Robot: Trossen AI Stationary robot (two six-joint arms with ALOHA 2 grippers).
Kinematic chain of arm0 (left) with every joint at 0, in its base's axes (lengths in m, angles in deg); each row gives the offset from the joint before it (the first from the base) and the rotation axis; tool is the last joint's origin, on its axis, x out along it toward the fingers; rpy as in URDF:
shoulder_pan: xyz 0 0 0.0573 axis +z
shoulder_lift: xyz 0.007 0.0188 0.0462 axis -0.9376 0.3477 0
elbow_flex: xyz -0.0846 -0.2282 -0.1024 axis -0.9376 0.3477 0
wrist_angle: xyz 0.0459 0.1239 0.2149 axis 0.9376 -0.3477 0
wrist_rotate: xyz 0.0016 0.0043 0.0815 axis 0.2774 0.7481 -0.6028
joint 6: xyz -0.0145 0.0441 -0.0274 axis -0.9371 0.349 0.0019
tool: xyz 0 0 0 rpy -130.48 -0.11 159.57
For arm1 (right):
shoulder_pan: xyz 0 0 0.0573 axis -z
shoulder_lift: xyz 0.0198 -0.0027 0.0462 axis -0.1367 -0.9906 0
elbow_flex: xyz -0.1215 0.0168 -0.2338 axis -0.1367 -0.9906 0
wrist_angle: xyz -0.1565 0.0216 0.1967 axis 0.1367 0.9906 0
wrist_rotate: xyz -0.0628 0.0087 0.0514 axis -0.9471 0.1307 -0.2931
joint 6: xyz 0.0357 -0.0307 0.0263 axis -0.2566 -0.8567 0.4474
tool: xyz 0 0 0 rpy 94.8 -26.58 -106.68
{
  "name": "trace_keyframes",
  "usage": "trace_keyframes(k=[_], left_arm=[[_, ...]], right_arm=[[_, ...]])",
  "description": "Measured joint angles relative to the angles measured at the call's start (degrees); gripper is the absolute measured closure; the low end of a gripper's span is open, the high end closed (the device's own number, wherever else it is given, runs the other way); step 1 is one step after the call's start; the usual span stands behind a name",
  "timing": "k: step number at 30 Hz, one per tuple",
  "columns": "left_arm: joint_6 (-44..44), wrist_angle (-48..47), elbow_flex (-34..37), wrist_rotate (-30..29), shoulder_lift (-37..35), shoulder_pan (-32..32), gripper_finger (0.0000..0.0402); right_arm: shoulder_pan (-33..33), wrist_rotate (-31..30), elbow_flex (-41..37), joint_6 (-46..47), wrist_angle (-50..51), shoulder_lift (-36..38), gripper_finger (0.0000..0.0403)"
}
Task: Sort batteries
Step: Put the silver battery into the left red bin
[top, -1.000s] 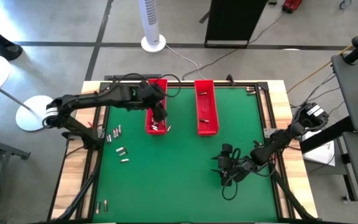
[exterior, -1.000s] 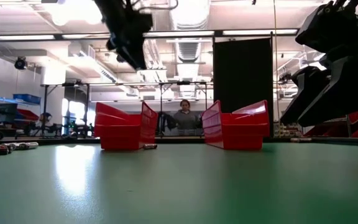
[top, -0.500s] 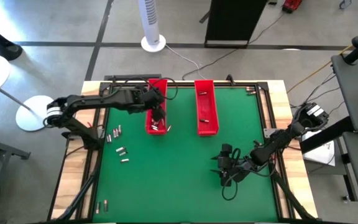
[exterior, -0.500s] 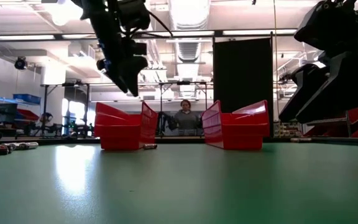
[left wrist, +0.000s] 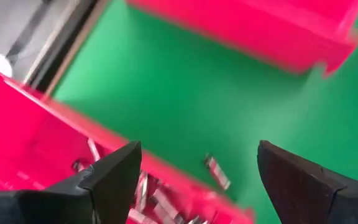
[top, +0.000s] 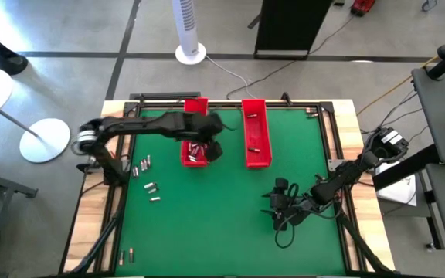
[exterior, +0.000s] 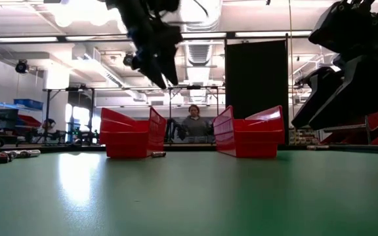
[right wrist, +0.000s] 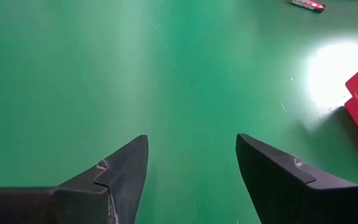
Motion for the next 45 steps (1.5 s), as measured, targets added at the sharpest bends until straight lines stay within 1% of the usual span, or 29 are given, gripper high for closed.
trace_keyframes(k=[2, 4, 8, 11, 14, 18, 21, 24, 27, 32, 35, 37, 41, 45], left_arm=[[2.20, -6.92, -5.10, 0.04, 4.57, 0.04, 0.0106], [4.35, -10.74, -9.29, 0.65, 8.55, 0.27, 0.0108], [7.59, -12.39, -15.68, 5.26, 14.65, 0.73, 0.0115], [8.80, -13.66, -19.62, 5.92, 18.08, 0.73, 0.0119], [8.18, -16.22, -22.61, 5.92, 21.02, 0.87, 0.0120], [2.96, -19.36, -24.93, 5.90, 24.71, 1.04, 0.0121], [1.32, -22.51, -26.56, 5.77, 27.73, 0.92, 0.0121], [1.72, -25.34, -27.88, 4.93, 30.79, 0.81, 0.0121], [3.07, -26.06, -29.11, 4.40, 33.26, 0.83, 0.0121], [4.18, -26.51, -30.45, 4.39, 35.42, 0.83, 0.0121], [4.55, -29.30, -30.84, 4.34, 35.89, 0.83, 0.0121], [6.43, -29.90, -30.46, 4.07, 35.90, 0.83, 0.0121], [14.23, -30.20, -30.07, 1.28, 35.96, 0.35, 0.0121], [19.40, -30.25, -30.09, 1.24, 35.96, 0.10, 0.0121]], right_arm=[[0.00, 0.32, 0.00, 0.35, 0.00, 0.00, 0.0172], [0.00, 0.58, 0.02, 0.52, 0.00, 0.00, 0.0174], [0.00, 1.85, 0.02, 0.61, 0.01, 0.00, 0.0174], [0.00, 1.90, 0.02, 1.53, 0.22, 0.00, 0.0169], [-0.02, 2.65, 0.02, 1.99, 0.21, 0.00, 0.0163], [-0.04, 5.62, 0.02, 2.00, 0.20, 0.00, 0.0157], [-0.04, 6.23, 0.02, 2.00, 0.20, 0.00, 0.0153], [-0.04, 6.22, 0.02, 2.00, 0.21, 0.00, 0.0152], [-0.04, 6.23, 0.02, 2.00, 0.18, 0.00, 0.0154], [-0.04, 6.23, 0.02, 2.00, 0.20, 0.00, 0.0163], [-0.04, 6.20, 0.02, 1.98, 0.22, 0.00, 0.0168], [-0.04, 6.23, 0.02, 1.92, 0.20, 0.00, 0.0170], [-0.02, 6.20, 0.02, 1.67, 0.20, 0.00, 0.0172], [-0.02, 6.18, 0.02, 1.63, 0.20, 0.00, 0.0167]])
